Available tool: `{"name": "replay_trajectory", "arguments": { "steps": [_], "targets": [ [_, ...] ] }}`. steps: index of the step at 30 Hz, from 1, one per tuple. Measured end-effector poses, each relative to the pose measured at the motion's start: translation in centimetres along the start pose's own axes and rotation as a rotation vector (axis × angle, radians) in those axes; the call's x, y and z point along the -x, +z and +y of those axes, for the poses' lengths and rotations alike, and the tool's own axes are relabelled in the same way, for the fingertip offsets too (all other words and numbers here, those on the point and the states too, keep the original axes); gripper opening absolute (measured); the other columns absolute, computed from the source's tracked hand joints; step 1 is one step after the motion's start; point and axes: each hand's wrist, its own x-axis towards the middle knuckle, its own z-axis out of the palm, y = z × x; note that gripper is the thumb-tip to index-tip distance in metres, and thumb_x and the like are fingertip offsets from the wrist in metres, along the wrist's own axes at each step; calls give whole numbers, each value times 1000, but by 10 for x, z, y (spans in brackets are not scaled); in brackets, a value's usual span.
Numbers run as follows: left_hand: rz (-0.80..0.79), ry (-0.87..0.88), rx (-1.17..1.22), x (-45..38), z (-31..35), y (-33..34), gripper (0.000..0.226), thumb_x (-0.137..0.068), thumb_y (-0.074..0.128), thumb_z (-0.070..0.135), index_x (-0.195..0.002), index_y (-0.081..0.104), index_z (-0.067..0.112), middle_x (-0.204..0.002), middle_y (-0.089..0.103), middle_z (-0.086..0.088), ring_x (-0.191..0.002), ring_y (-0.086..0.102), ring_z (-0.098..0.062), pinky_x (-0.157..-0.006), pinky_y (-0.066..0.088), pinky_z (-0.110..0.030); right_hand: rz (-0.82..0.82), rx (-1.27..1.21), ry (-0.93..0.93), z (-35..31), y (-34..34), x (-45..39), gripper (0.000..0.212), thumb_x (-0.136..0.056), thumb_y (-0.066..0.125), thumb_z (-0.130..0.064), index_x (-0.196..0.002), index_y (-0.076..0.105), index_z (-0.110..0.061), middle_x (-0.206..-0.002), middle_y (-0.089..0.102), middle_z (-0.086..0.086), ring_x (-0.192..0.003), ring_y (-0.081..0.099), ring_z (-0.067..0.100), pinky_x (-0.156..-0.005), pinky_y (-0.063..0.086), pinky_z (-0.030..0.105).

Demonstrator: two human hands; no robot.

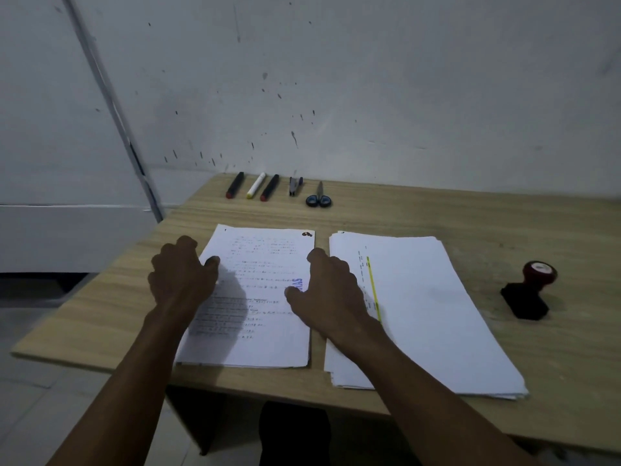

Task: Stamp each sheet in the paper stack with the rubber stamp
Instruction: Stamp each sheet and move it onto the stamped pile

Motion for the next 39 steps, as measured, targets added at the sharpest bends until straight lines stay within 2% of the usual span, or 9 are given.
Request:
{"name": "replay_trajectory", "arguments": {
  "steps": [5, 9, 11, 17, 21, 25, 31, 34, 39],
  "targets": [
    [78, 253, 220, 16, 31, 7, 34, -85, 69, 26, -113, 62, 7, -110, 64, -15, -96, 61, -30, -82, 46, -36, 107, 92, -50, 16, -27, 10, 46, -88, 63, -43, -127, 48, -22, -121, 57, -2, -115, 53, 21, -83, 42, 33],
    [-5, 427, 385, 47, 81, 17, 19, -85, 71, 21, -101, 69, 10, -96, 68, -1, -72, 64, -13, -68, 49, -23, 135, 64, -111, 45, -48, 22, 41, -89, 65, -39, -126, 55, -24, -117, 61, -4, -110, 55, 17, -84, 44, 30],
    [-78, 521, 456, 65, 103, 27, 15, -84, 72, 17, -97, 68, 11, -94, 67, 3, -70, 63, -7, -61, 44, -10, 177, 78, -113, 66, -56, 28, 36, -88, 66, -38, -120, 60, -23, -111, 63, -4, -102, 59, 17, -79, 45, 28],
    [-211, 699, 517, 107, 159, 59, 11, -83, 72, 14, -93, 69, 12, -93, 67, 2, -70, 63, -4, -61, 40, -6, 403, 131, -110, 137, -88, 44, 18, -82, 69, -17, -100, 68, -14, -93, 63, 2, -82, 62, 23, -67, 52, 40],
    [-273, 749, 520, 128, 183, 75, 10, -83, 72, 17, -93, 68, 15, -94, 66, 5, -72, 63, -2, -62, 39, -10, 596, 235, -69, 165, -107, 52, 21, -76, 71, -6, -96, 67, -13, -93, 60, 3, -86, 62, 26, -59, 51, 35],
    [-297, 783, 522, 137, 199, 86, 10, -83, 72, 17, -92, 69, 16, -93, 66, 7, -73, 63, 0, -62, 40, -8, 817, 271, 184, 182, -131, 57, 36, -71, 75, -15, -99, 53, -15, -103, 49, 6, -98, 51, 28, -55, 34, 28],
    [-273, 713, 564, 136, 199, 90, 6, -83, 72, 14, -88, 70, 17, -90, 67, 9, -73, 64, -2, -61, 40, -6, 548, 233, 422, 208, -156, 50, 78, -69, 79, -51, -130, 38, -25, -125, 42, 8, -118, 43, 31, -76, 44, 41],
    [-261, 661, 574, 131, 191, 90, 7, -83, 71, 11, -86, 70, 17, -88, 68, 9, -76, 63, 0, -60, 41, -5, 479, 223, 431, 215, -156, 45, 64, -77, 72, -51, -128, 45, -24, -121, 53, 7, -115, 50, 31, -81, 46, 40],
    [-208, 596, 560, 119, 175, 82, 6, -84, 68, 11, -87, 71, 15, -87, 68, 10, -77, 64, 1, -61, 42, -5, 523, 271, 406, 211, -159, 43, 36, -92, 61, -37, -119, 50, -16, -109, 64, 7, -103, 59, 32, -71, 38, 33]
  ]
}}
